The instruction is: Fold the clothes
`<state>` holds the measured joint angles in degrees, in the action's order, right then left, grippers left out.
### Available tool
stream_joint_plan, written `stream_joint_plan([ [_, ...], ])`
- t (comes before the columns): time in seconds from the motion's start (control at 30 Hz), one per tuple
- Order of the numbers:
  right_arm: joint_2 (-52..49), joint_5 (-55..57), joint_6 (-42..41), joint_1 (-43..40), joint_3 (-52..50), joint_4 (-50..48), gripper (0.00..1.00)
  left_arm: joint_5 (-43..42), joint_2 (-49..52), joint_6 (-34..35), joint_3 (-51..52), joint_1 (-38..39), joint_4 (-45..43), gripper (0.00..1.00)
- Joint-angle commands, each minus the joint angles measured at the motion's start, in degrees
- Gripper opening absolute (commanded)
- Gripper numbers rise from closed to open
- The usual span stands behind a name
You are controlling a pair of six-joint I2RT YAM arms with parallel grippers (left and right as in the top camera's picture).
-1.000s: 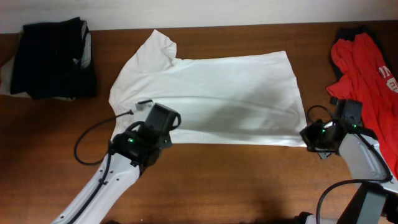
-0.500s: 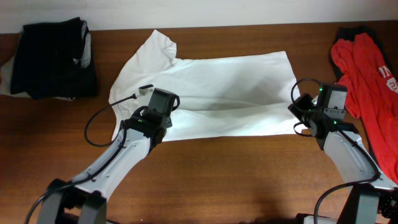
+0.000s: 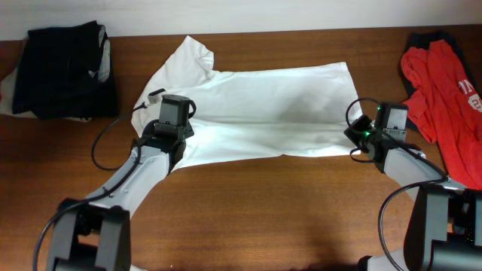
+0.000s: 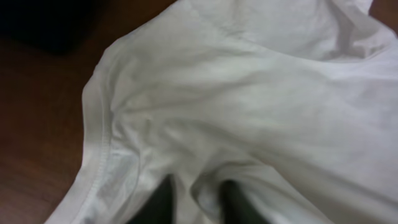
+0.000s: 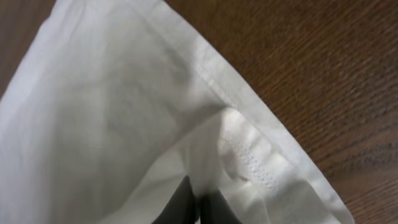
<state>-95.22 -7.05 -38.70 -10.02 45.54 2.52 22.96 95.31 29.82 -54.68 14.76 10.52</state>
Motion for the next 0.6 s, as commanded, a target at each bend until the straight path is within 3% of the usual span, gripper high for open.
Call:
stream_joint_plan([
  [0.0, -0.8, 1.7, 0.3, 0.0, 0.5, -0.4, 0.51, 0.4, 2.2, -0.9, -0.6, -0.7, -4.0, 0.99],
  [0.07, -0.8, 1.5, 0.3, -0.1, 0.5, -0.2, 0.93, 0.3, 1.6, -5.9, -1.7, -0.7, -5.1, 0.99],
  [0.1, -0.6, 1.2, 0.5, -0.1, 0.5, 0.2, 0.99, 0.2, 0.8, -6.2, -3.2, -0.7, -2.2, 0.99],
  [0.2, 0.4, 1.2, 1.0, -0.1, 3.1, 4.8, 0.99, -6.0, -2.1, -6.2, -7.2, -0.7, 9.9, 0.99],
  [0.3, 2.6, 0.5, 1.8, -0.1, 11.1, 16.4, 0.99, -10.8, -5.3, -6.2, -8.7, -0.7, 19.8, 0.98],
  [0.33, 2.8, -0.7, 1.9, -0.1, 13.1, 19.4, 0.99, -13.3, -5.3, -6.2, -8.7, -0.7, 21.1, 0.89],
  [0.37, 2.9, -4.7, 3.7, -0.1, 16.2, 23.9, 0.99, -17.2, -4.7, -6.2, -8.5, -0.7, 22.9, 0.67],
  [0.43, 2.9, -10.9, 5.0, -0.1, 18.5, 28.2, 0.99, -19.6, -2.4, -6.9, -8.2, -0.7, 24.2, 0.37],
  [0.5, 2.9, -14.0, 5.0, 0.1, 18.4, 30.2, 0.99, -21.9, 1.4, -11.5, -8.2, -0.5, 22.3, 0.26],
  [0.57, 2.9, -13.7, 5.3, 0.7, 18.3, 31.9, 0.99, -21.6, 4.6, -11.7, -8.2, -0.5, 21.6, 0.19],
])
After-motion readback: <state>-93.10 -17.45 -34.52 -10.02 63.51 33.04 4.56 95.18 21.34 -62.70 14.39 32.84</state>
